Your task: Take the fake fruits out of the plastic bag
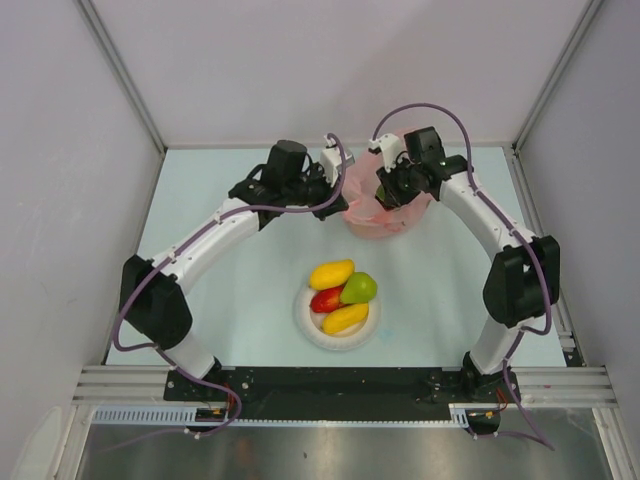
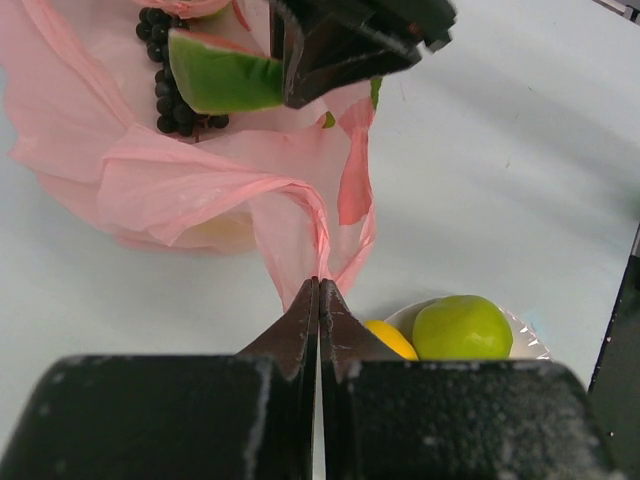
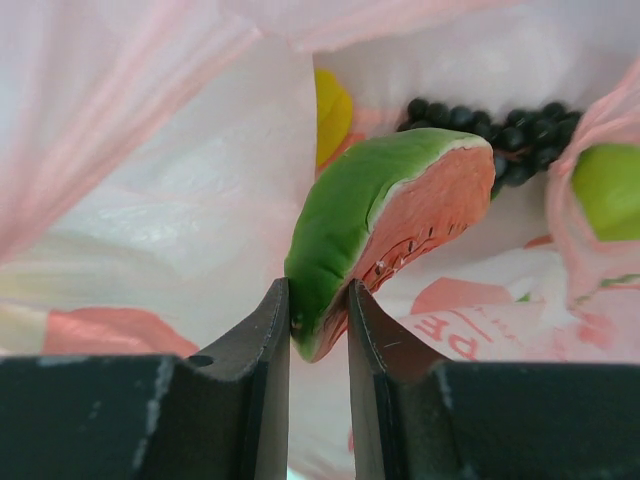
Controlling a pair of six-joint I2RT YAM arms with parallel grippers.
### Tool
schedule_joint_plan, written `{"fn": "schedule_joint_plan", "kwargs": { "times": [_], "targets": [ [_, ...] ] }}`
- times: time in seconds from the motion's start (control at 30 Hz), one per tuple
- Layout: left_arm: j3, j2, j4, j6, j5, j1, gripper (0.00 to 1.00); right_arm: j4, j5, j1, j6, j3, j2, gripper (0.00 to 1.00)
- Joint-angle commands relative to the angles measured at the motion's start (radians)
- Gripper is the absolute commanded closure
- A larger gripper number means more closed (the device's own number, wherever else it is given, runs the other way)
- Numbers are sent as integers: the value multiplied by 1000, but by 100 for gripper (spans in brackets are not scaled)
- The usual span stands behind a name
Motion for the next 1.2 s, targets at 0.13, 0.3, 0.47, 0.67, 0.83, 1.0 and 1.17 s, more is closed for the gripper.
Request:
{"fn": "schedule_joint_plan", "kwargs": {
  "times": [0.13, 0.3, 0.47, 0.67, 0.83, 1.0, 1.17],
  "targets": [
    [57, 16, -39, 1, -40, 9, 100, 99, -37, -6, -49, 24, -155, 100],
    [122, 60, -193, 46, -128, 49, 100, 134, -141, -9, -74, -48, -267, 100],
    [376, 216, -424, 145, -123, 81, 100, 220, -173, 29, -84, -201, -414, 100],
    [450, 269, -474, 98, 91, 135, 100, 181, 138, 233, -166, -261, -531, 100],
    [332, 214, -310, -123, 266, 185, 99, 166, 339, 483, -266, -257, -630, 100],
    [269, 194, -246, -178, 251, 224, 99, -41, 310, 753, -377, -260, -634, 100],
    [291, 212, -349, -68, 208, 224, 99, 4, 255, 820, -552, -393, -641, 100]
  ]
}}
